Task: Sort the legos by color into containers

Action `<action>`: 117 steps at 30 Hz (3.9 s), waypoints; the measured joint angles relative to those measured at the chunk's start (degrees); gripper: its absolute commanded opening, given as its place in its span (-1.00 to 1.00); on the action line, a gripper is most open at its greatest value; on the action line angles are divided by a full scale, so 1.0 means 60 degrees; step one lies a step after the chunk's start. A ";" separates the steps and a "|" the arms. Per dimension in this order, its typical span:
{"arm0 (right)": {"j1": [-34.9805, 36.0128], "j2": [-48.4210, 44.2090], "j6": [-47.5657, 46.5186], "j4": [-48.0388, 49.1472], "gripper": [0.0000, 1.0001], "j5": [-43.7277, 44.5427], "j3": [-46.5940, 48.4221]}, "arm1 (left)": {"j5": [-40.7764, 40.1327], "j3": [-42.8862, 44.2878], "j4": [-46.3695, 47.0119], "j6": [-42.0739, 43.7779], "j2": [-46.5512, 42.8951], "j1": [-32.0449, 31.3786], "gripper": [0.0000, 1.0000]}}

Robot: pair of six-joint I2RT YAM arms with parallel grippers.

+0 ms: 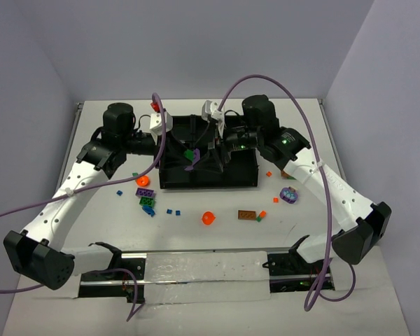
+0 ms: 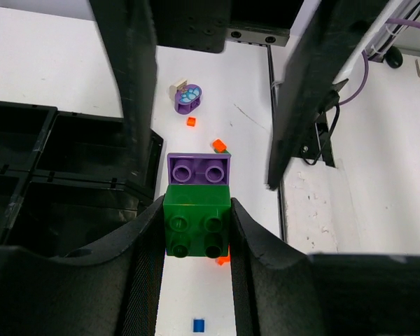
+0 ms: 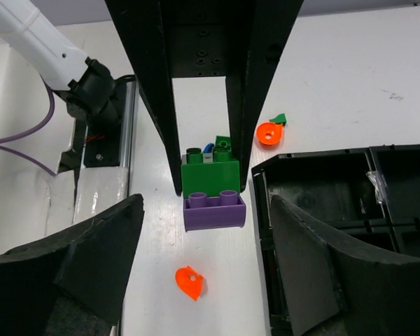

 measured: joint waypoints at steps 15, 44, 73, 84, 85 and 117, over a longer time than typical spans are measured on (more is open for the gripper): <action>0.0028 0.0413 -0.0688 -0.0719 -0.16 -0.0126 0.0375 | 0.0000 0.0102 -0.0136 0.0262 0.0003 -0.0004 -1.00; -0.2515 0.0765 -0.1564 -0.2850 -1.00 0.2811 0.0179 | -0.2229 0.0029 0.1227 -0.1224 -0.0404 0.2292 -1.00; -0.3104 0.6739 0.3845 -0.0557 -1.00 0.9448 0.3934 | -0.6803 0.0066 0.1878 -0.1512 0.0574 0.1621 -1.00; -0.3028 0.7798 0.4017 -0.0544 -0.75 0.9490 0.4413 | -0.7003 0.0041 0.1875 -0.1709 0.0775 0.1621 -1.00; -0.3026 0.7872 0.4022 -0.0537 -0.71 0.9485 0.4476 | -0.7009 0.0024 0.1875 -0.1712 0.0775 0.1621 -1.00; -0.3013 0.9036 0.3918 -0.0345 0.50 0.9622 0.5414 | -0.7089 -0.0007 0.1945 -0.1712 0.1457 0.1621 -1.00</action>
